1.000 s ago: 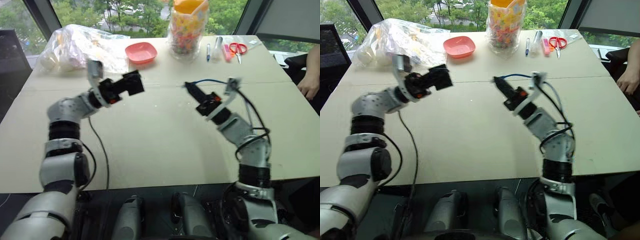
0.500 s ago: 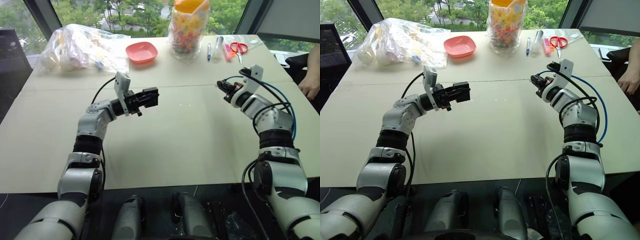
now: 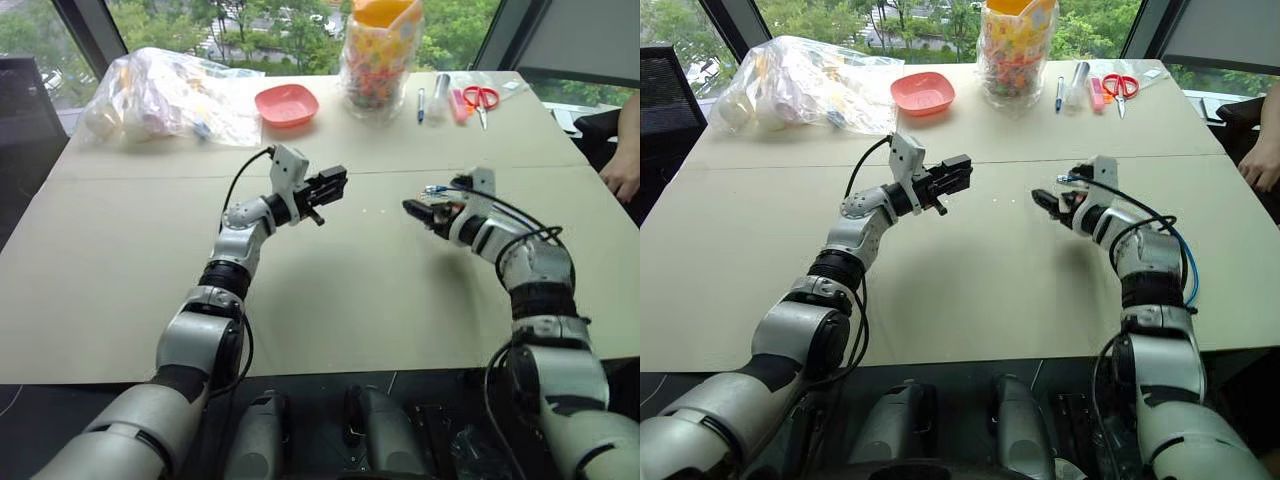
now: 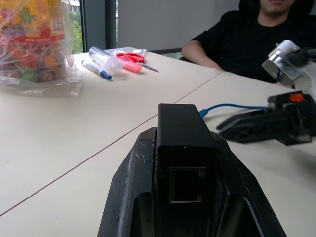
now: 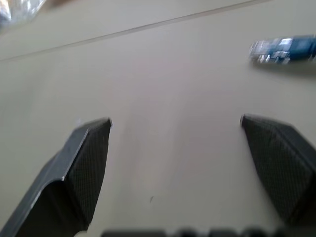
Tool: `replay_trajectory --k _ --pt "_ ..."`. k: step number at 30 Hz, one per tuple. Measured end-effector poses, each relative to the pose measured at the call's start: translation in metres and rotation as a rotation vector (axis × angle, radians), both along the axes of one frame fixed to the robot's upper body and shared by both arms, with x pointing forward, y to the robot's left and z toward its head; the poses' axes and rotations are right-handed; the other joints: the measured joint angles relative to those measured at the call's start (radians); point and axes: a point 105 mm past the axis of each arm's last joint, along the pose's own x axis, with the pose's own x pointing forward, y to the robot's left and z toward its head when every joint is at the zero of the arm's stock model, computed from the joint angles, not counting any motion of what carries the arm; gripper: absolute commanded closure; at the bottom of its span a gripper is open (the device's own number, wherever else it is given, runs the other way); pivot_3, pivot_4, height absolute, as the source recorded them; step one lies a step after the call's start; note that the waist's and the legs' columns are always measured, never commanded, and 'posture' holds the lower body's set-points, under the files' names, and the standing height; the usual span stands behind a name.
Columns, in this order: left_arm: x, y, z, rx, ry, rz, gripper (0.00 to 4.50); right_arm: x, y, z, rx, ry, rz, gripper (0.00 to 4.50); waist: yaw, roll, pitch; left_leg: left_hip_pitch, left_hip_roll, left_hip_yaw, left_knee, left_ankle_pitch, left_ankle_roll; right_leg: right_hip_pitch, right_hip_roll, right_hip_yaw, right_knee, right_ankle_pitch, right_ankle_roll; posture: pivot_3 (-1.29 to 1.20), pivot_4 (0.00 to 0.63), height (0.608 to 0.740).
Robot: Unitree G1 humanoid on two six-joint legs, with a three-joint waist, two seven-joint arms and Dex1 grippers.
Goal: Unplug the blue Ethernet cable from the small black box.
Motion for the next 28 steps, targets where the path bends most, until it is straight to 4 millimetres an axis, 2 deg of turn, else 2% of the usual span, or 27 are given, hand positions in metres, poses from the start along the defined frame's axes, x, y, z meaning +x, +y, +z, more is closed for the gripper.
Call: replay_trajectory --k 3,7,9,10,14,16,20,23,26,28 --pt "0.001 -0.012 -0.012 0.04 0.0 0.035 3.95 -0.022 0.024 -0.005 0.042 -0.011 0.034 0.08 -0.001 0.0 0.0 0.0 0.0 -0.001 0.0 0.0 0.0 0.0 0.0 0.0 -0.001 -0.002 0.003 0.0 0.15 0.74" --pt "0.0 -0.027 -0.022 0.074 0.006 0.053 3.95 -0.035 0.034 0.004 0.093 -0.061 0.017 0.08 0.001 0.0 0.0 0.0 0.001 -0.002 0.001 0.0 0.0 0.0 0.0 0.0 -0.001 -0.001 0.004 0.0 0.15 0.74" --pt "0.0 -0.031 -0.028 0.09 0.024 0.059 2.91 -0.041 0.033 0.013 0.113 -0.103 -0.009 0.0 0.001 0.0 0.0 0.0 0.001 -0.002 0.001 0.0 0.0 0.0 0.0 0.0 -0.001 -0.001 0.004 0.0 0.15 0.74" --pt "-0.001 -0.033 -0.032 0.096 0.035 0.054 2.59 -0.044 0.031 0.016 0.113 -0.12 -0.022 0.0 0.001 0.0 0.0 0.0 0.001 -0.002 0.001 0.0 0.0 0.0 0.0 0.0 -0.001 -0.001 0.004 0.0 0.15 0.74" --pt "-0.002 -0.032 -0.037 0.108 0.053 0.051 0.69 -0.048 0.024 0.024 0.1 -0.158 -0.053 0.0 -0.001 0.0 0.0 0.0 0.0 -0.002 0.001 0.0 0.0 0.0 0.0 0.0 -0.002 -0.001 0.004 0.0 0.15 0.74" --pt "-0.002 -0.031 -0.037 0.106 0.058 0.043 0.03 -0.048 0.021 0.025 0.095 -0.161 -0.062 0.0 -0.001 0.0 0.0 0.0 0.001 -0.002 0.001 0.0 0.0 0.0 0.0 0.0 -0.002 -0.001 0.004 0.0 0.15 0.74" --pt "-0.005 -0.021 -0.032 0.079 0.098 -0.05 0.03 -0.051 0.017 0.023 0.077 -0.157 -0.06 0.0 -0.001 0.0 0.0 0.0 0.001 -0.002 0.001 0.0 0.0 0.0 0.0 0.0 -0.002 -0.001 0.004 0.0 0.15 0.74" --pt "-0.013 0.001 -0.015 0.003 0.133 -0.158 0.03 -0.059 0.012 0.023 0.052 -0.166 -0.029 0.0 -0.006 0.0 0.0 0.0 0.001 -0.002 0.0 0.0 0.0 0.0 0.001 0.001 -0.002 -0.001 0.003 0.0 0.15 0.74" --pt "-0.034 0.027 -0.004 -0.051 0.172 -0.233 0.03 -0.068 0.01 0.027 0.021 -0.192 0.014 0.0 -0.009 0.0 0.0 0.0 0.002 -0.002 0.0 0.0 0.0 0.0 0.002 0.002 -0.002 -0.001 0.003 0.0 0.15 0.74" --pt "-0.052 0.048 -0.004 -0.051 0.222 -0.244 0.03 -0.074 0.008 0.031 -0.001 -0.223 0.035 0.0 -0.007 0.0 0.0 0.001 0.003 -0.002 0.0 0.0 0.0 0.0 0.002 0.002 -0.002 -0.001 0.003 0.0 0.15 0.74"
